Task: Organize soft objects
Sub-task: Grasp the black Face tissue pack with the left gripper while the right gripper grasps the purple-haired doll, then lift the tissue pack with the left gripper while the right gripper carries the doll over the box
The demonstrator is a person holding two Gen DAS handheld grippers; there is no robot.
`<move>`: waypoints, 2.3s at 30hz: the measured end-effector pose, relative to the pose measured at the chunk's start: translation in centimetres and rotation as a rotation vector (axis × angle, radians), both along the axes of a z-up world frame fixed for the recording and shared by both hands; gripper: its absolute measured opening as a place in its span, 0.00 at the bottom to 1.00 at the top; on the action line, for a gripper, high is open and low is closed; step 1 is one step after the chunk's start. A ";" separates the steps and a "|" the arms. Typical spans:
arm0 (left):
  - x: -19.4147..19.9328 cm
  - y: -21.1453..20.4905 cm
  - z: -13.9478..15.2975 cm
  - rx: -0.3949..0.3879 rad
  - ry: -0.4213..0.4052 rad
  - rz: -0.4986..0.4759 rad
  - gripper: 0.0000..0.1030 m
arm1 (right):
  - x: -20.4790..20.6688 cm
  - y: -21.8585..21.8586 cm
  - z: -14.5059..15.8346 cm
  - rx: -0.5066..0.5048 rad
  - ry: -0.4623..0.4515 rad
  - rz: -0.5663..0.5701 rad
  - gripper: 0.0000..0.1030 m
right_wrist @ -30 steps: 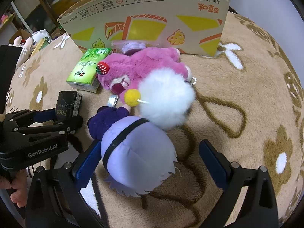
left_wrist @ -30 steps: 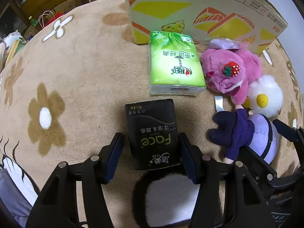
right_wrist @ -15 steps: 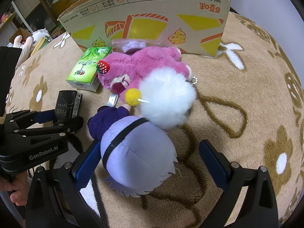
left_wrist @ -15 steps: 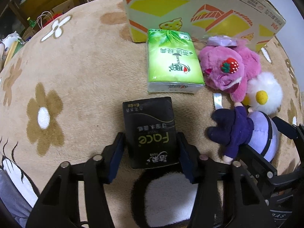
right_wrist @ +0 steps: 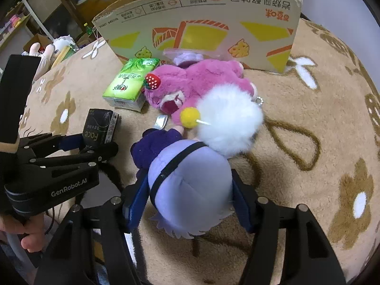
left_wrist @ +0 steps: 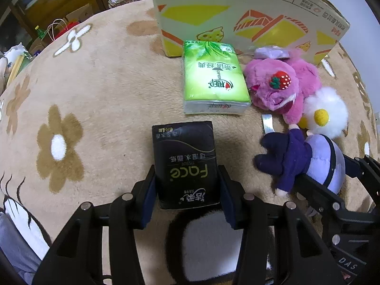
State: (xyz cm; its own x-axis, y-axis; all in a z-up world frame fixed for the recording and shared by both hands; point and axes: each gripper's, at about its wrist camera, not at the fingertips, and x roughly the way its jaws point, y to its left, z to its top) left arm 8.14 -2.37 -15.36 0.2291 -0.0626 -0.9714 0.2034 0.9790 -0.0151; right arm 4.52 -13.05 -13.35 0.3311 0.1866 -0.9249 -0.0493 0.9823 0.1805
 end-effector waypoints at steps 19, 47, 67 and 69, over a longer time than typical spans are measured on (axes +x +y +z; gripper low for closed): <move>-3.9 0.7 8.1 -0.010 -0.304 0.035 0.45 | -2.6 -1.4 7.6 -0.082 -0.324 -0.046 0.65; -3.4 -0.4 17.9 -0.030 -0.809 -0.004 0.45 | 1.2 -3.8 14.1 -0.060 -0.695 -0.122 0.65; 4.2 -0.7 17.2 -0.037 -0.805 0.016 0.45 | 8.1 -4.0 13.0 -0.078 -0.734 -0.113 0.65; 5.1 -0.6 16.4 -0.044 -0.788 0.017 0.45 | 8.5 -4.0 12.2 -0.085 -0.726 -0.115 0.65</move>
State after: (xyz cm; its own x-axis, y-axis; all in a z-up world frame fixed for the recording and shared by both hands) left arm 13.20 -2.96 1.04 0.8502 -0.0873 -0.5191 0.1549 0.9840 0.0883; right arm 13.06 -17.03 -1.17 0.8781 0.0518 -0.4757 -0.0237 0.9976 0.0649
